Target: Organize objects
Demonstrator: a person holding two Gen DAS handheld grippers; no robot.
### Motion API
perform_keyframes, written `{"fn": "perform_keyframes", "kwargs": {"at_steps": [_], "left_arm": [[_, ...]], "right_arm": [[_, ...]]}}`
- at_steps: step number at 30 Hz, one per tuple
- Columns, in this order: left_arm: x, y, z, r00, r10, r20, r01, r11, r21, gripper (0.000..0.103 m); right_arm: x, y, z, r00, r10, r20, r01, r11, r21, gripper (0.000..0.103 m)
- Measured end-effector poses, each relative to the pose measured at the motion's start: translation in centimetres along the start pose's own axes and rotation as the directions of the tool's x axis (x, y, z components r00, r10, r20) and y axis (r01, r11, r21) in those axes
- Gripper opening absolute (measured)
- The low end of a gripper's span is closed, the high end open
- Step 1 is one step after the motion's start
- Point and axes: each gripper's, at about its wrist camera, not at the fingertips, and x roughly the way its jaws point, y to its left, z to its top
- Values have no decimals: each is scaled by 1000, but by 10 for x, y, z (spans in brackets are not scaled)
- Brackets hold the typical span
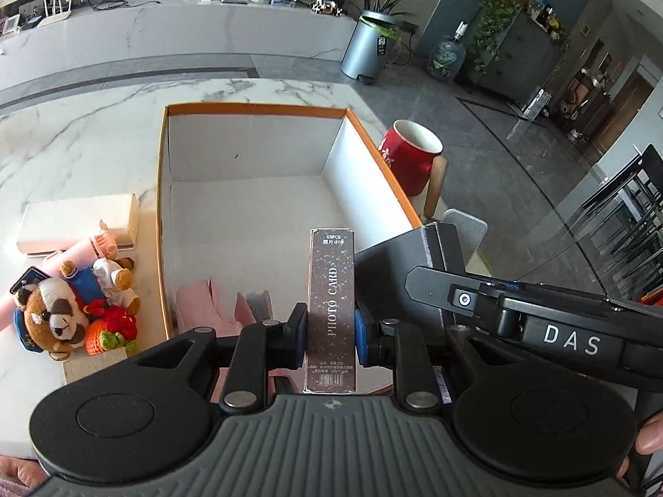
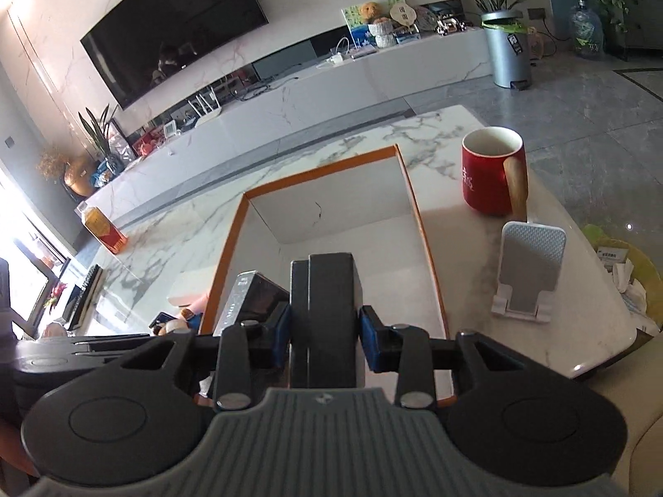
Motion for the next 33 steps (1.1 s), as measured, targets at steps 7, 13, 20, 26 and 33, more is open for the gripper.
{"fn": "perform_keyframes", "kwargs": {"at_steps": [7, 13, 20, 26, 33], "left_arm": [[27, 2, -5, 996, 47, -74, -48, 999, -12, 26], [39, 3, -7, 984, 83, -157, -86, 996, -12, 27], [46, 7, -13, 976, 89, -200, -91, 996, -3, 32], [43, 12, -17, 975, 61, -212, -62, 998, 4, 34], [20, 19, -19, 984, -14, -180, 18, 1000, 22, 42]], "right_arm": [[34, -11, 0, 995, -7, -103, 8, 1000, 6, 37], [57, -10, -3, 984, -18, -176, 19, 1000, -1, 37], [78, -6, -9, 968, -23, -251, 24, 1000, 3, 37], [87, -7, -15, 957, -42, -289, 44, 999, 2, 37], [88, -5, -19, 952, -71, -299, 65, 997, -29, 37]]}}
